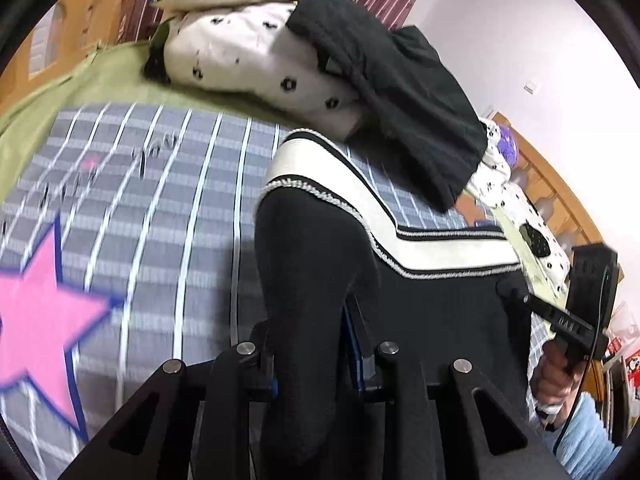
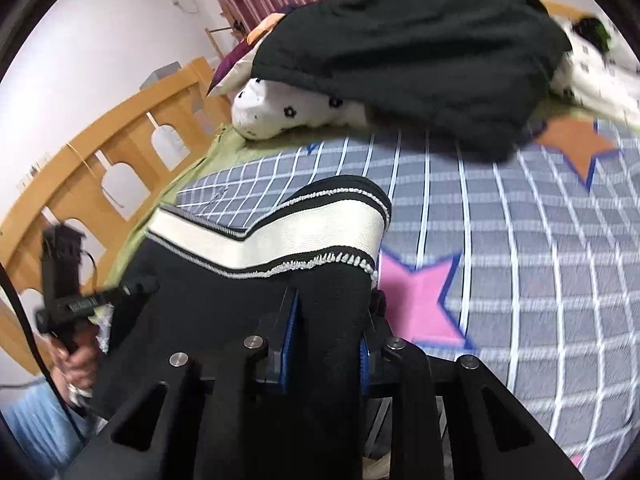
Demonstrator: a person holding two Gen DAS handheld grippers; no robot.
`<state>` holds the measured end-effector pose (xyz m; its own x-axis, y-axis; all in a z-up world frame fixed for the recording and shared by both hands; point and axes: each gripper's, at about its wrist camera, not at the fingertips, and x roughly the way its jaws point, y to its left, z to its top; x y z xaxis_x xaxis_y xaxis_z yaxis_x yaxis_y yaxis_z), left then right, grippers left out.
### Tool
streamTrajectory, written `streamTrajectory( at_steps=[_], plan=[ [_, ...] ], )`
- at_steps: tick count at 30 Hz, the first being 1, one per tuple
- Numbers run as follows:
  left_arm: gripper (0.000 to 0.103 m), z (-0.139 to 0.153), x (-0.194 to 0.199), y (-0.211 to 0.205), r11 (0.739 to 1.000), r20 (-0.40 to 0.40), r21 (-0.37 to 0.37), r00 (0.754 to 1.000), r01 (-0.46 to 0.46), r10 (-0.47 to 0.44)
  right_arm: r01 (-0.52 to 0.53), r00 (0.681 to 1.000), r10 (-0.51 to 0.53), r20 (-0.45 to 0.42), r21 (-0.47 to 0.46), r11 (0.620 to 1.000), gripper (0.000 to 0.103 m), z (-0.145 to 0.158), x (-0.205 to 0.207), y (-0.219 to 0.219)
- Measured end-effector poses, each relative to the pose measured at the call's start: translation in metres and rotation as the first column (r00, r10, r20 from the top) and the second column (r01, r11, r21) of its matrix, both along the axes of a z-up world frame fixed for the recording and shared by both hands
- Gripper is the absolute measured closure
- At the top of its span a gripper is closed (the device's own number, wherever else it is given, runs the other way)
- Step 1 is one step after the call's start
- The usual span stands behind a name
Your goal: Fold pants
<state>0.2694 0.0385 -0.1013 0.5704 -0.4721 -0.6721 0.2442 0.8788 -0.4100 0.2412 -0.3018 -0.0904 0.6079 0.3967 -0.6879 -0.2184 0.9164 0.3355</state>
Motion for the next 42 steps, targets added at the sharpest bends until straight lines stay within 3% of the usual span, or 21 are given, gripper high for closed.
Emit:
streamTrajectory(
  at_steps=[4,5,6,8,10,12,13,16,18,21,23,26,27,30,33,37,42],
  plan=[
    [0.074,-0.017,0.022,-0.007,0.991,-0.025,0.129,0.999,-0.018,0.021,0.046,0.999,-0.046,-0.003,-0.016,0.999,0.076,-0.006,0.033,0.001],
    [0.070,-0.030,0.025,-0.007,0.986,-0.050,0.164,0.998,-0.022,0.031,0.057,0.998,-0.059,-0.019,-0.068,0.996,0.069,-0.017,0.039,0.005],
    [0.059,-0.041,0.027,-0.009,0.978,-0.069,0.207,0.997,-0.020,0.035,0.062,0.997,-0.067,-0.032,-0.137,0.989,0.066,-0.028,0.044,0.010],
    [0.051,-0.043,0.023,-0.007,0.968,-0.033,0.248,0.999,-0.026,0.036,0.046,0.999,-0.046,0.005,-0.186,0.981,0.061,-0.031,0.038,0.011],
    [0.052,-0.029,0.023,-0.009,0.950,0.005,0.308,0.999,-0.045,0.046,0.033,0.999,-0.026,0.030,-0.288,0.957,0.056,-0.015,0.033,0.015],
    [0.053,-0.011,0.023,-0.013,0.929,0.081,0.361,0.995,-0.078,0.052,0.089,0.993,-0.056,0.109,-0.331,0.939,0.056,0.002,0.030,0.015],
    [0.052,-0.001,0.025,-0.018,0.926,0.120,0.369,0.992,-0.081,0.039,0.116,0.988,-0.077,0.137,-0.304,0.946,0.056,0.008,0.031,0.012],
    [0.052,0.011,0.043,-0.031,0.937,0.150,0.341,0.988,-0.078,0.027,0.088,0.994,-0.068,0.091,-0.235,0.968,0.063,0.005,0.045,0.014],
    [0.052,0.006,0.061,-0.043,0.942,0.121,0.335,0.993,-0.027,-0.014,0.081,0.994,-0.055,0.095,-0.294,0.952,0.063,-0.004,0.054,0.028],
    [0.052,-0.022,0.079,-0.061,0.912,0.063,0.411,0.998,-0.005,-0.023,0.078,0.995,-0.045,0.089,-0.419,0.904,0.064,-0.029,0.066,0.039],
    [0.052,-0.028,0.076,-0.064,0.897,0.083,0.442,0.996,-0.014,-0.026,0.100,0.994,-0.076,0.080,-0.356,0.929,0.064,-0.033,0.068,0.029],
    [0.052,-0.023,0.070,-0.054,0.917,0.035,0.400,0.999,-0.004,-0.011,0.097,0.995,-0.081,0.063,-0.329,0.939,0.064,-0.030,0.064,0.022],
    [0.052,-0.022,0.066,-0.053,0.919,0.025,0.394,1.000,0.004,-0.015,0.099,0.995,-0.082,0.064,-0.328,0.940,0.064,-0.027,0.062,0.021],
    [0.052,-0.023,0.033,-0.048,0.889,0.028,0.457,0.998,0.030,-0.048,0.105,0.994,-0.095,0.047,-0.298,0.949,0.062,-0.016,0.047,0.017],
    [0.052,-0.030,-0.008,-0.038,0.908,-0.055,0.406,0.994,0.106,-0.092,0.085,0.996,-0.080,0.029,-0.302,0.950,0.062,-0.009,0.018,0.017],
    [0.051,-0.032,-0.071,-0.033,0.879,-0.023,0.461,0.992,0.122,-0.126,0.067,0.998,-0.067,0.013,-0.355,0.933,0.062,-0.017,-0.022,0.024],
    [0.049,-0.024,-0.131,-0.006,0.897,-0.020,0.424,0.992,0.124,-0.128,0.111,0.992,-0.121,-0.017,-0.301,0.947,0.061,-0.018,-0.075,0.019]
  ],
)
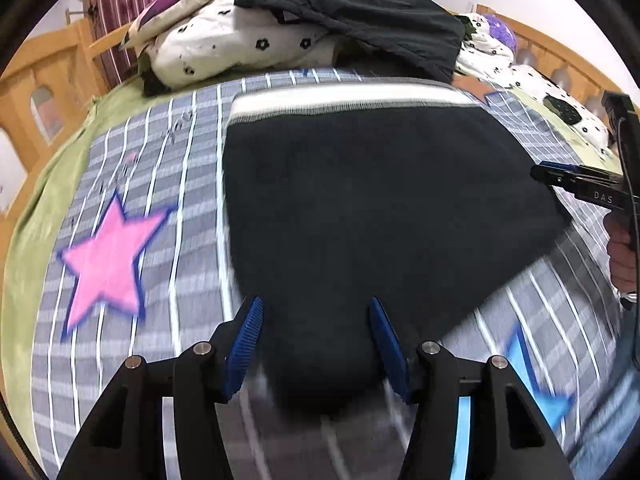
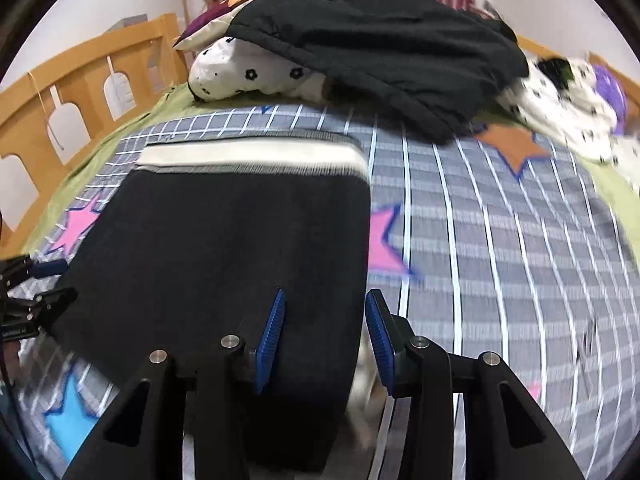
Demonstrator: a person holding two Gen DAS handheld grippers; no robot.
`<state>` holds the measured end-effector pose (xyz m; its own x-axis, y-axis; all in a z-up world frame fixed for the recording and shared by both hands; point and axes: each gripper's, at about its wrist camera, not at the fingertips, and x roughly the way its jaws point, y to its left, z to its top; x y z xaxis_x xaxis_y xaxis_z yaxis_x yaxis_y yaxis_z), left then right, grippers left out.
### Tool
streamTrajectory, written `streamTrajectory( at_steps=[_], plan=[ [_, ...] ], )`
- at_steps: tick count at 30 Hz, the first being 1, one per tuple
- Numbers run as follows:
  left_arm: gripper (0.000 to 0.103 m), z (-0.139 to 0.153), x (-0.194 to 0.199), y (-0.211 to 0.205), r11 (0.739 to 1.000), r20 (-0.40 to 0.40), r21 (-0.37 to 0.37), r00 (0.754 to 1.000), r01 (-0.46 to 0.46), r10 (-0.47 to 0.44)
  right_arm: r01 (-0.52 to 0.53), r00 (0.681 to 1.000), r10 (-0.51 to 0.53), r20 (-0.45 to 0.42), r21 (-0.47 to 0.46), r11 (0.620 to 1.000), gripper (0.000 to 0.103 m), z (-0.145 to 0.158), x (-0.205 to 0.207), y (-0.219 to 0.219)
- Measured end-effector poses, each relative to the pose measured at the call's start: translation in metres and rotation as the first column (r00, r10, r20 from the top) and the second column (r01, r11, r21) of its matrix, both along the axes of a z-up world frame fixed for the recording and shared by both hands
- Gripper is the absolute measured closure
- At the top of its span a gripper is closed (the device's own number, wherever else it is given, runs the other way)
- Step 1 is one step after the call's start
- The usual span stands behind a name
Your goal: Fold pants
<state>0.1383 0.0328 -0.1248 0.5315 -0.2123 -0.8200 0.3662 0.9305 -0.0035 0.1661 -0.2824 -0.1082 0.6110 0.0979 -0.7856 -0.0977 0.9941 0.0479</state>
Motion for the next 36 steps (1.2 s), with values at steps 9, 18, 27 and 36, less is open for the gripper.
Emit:
streamTrajectory(
  at_steps=[9,18,27,36],
  plan=[
    [0.048,-0.030,-0.038,0.012,0.982,0.016,0.187,1.000,-0.022,0.019,-0.008,1.000,0.008,0.000,0.003,1.000,0.061,-0.003,-0.054,0.013],
    [0.076,-0.033,-0.046,-0.017,0.928,0.172,0.372,0.983,-0.008,-0.060,-0.025,0.999,0.025,0.020,0.004,1.000,0.060,-0.006,-0.051,0.021],
    [0.095,-0.014,-0.020,0.028,0.984,0.122,-0.024,0.976,-0.176,0.178,-0.028,0.999,0.028,0.020,-0.004,1.000,0.056,-0.009,-0.050,0.024],
    [0.092,-0.019,-0.048,0.029,0.984,0.081,0.027,0.981,-0.178,0.176,-0.088,0.994,0.094,0.051,-0.097,0.991,0.051,-0.003,-0.054,0.035]
  ],
)
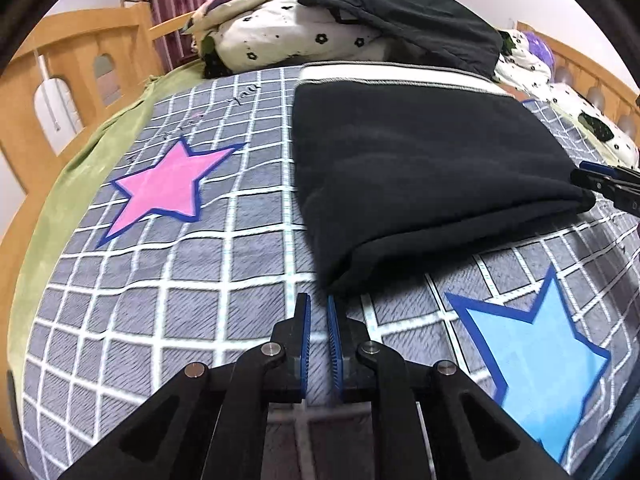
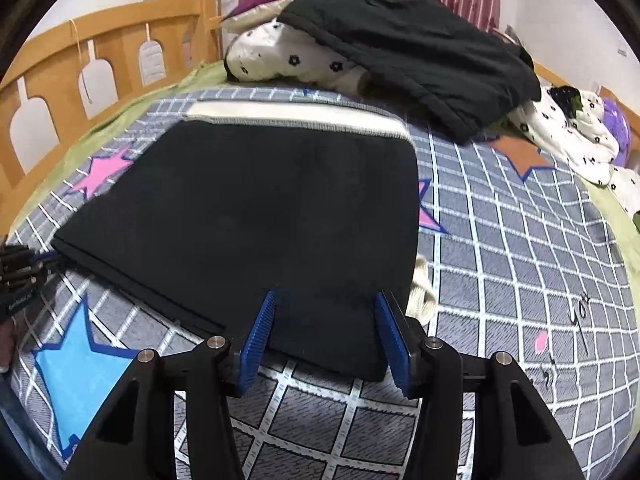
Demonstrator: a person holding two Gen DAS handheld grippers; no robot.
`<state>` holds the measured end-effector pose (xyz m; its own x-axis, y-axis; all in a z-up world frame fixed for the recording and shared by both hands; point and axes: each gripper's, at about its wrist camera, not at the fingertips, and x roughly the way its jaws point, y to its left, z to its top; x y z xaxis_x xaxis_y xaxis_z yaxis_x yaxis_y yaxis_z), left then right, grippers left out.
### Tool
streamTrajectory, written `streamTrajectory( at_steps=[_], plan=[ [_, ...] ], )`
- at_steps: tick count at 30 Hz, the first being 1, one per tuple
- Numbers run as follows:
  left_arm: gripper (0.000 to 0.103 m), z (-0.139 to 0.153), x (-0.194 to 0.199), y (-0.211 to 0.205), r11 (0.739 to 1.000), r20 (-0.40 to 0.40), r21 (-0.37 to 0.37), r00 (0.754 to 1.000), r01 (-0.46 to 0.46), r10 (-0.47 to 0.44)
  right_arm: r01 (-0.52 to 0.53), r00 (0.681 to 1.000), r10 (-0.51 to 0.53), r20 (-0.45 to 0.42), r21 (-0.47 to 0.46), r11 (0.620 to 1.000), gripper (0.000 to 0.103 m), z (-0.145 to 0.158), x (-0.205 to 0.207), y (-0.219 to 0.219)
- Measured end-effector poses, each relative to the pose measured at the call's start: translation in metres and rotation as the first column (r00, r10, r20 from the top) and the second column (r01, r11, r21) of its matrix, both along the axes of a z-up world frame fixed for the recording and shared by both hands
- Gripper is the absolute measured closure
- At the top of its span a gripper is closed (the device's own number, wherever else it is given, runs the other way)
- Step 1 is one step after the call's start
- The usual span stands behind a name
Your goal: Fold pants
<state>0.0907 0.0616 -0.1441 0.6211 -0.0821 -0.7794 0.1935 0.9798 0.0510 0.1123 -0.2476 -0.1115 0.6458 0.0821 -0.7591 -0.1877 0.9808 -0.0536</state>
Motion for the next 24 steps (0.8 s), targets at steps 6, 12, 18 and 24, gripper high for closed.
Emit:
streamTrajectory(
  at_steps=[6,12,18,24],
  plan=[
    [0.066,0.045,-0.006,-0.001,0.994,0.129,-0.097,0.991,0.050,-0.037,0.033,0.997,-0.036,0.062,0.058,0.998,0.051,0.012,0.004,-0.011],
    [0.057,0.046,0.042,-0.038,0.981,0.125,-0.177,0.991,0.077,-0.055,0.014,0.996,-0.020,0.085,0.074,0.997,0.051,0.008,0.020,-0.002],
    [0.055,-0.002,0.041,-0.073,0.995,0.105,0.046,0.990,0.089,-0.093,0.004,0.996,-0.002,0.092,-0.023,1.000,0.045,-0.014,0.027,0.012],
    [0.056,0.004,0.024,-0.058,0.996,0.093,-0.030,0.993,0.081,-0.078,0.026,0.998,-0.028,0.060,0.025,0.999,0.044,-0.015,0.031,0.003]
  ],
)
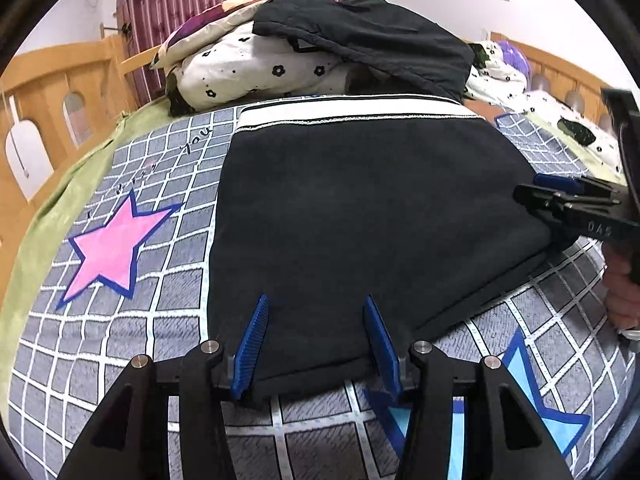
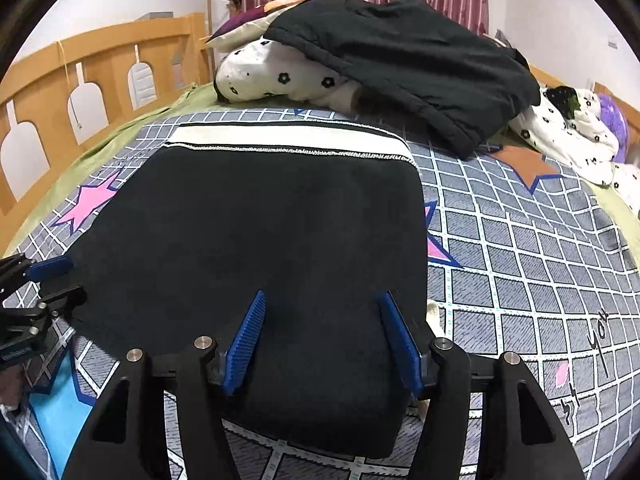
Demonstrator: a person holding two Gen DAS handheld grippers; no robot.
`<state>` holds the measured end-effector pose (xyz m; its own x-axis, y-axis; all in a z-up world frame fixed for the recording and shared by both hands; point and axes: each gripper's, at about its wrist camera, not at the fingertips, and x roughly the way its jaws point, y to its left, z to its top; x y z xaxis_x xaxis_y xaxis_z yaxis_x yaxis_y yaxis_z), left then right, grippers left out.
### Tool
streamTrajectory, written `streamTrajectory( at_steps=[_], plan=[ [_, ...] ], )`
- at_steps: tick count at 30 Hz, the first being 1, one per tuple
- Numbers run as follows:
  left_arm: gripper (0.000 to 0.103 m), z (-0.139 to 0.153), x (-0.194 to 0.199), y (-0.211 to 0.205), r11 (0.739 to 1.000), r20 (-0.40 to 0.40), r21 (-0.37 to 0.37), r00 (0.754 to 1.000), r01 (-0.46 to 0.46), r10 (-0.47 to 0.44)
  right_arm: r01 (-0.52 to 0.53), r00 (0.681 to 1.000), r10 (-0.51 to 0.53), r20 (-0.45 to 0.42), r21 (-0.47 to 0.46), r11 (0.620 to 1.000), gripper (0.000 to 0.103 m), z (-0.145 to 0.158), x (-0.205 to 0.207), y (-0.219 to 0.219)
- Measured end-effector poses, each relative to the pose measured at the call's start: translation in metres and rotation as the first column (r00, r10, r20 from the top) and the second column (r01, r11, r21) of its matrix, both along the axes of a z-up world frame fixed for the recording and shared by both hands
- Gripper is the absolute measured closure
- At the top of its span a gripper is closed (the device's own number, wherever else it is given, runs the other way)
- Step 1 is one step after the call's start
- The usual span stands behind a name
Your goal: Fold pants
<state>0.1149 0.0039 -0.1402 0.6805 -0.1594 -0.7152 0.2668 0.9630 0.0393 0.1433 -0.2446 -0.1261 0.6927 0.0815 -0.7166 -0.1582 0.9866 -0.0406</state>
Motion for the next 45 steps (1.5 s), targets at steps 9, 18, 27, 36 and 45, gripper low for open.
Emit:
streamTrajectory(
  at_steps=[9,18,27,36,45],
  plan=[
    [0.055,0.000,-0.005,0.000,1.000,-0.001,0.012,1.000,-0.018,0.018,0.005,1.000,-0.005,0.006,0.000,1.000,0.042,0.000,-0.010,-0.002],
    [0.055,0.002,-0.008,0.002,0.999,-0.009,0.002,0.999,-0.039,0.039,0.008,1.000,-0.009,-0.026,-0.012,1.000,0.035,0.001,-0.021,-0.007],
    [0.039,0.004,-0.018,0.015,0.993,-0.052,-0.011,0.992,-0.118,0.118,0.058,0.994,-0.058,-0.094,0.000,0.998,0.035,-0.006,-0.038,-0.014],
    [0.038,0.018,-0.038,0.035,0.977,-0.067,-0.045,0.976,-0.210,0.207,0.134,0.990,-0.136,-0.049,-0.033,0.990,0.035,0.023,-0.066,-0.018],
    [0.038,0.066,-0.078,0.019,0.968,0.017,-0.021,0.968,-0.248,0.249,0.216,0.976,-0.215,-0.010,0.011,0.976,0.034,0.072,-0.106,-0.022]
  ],
)
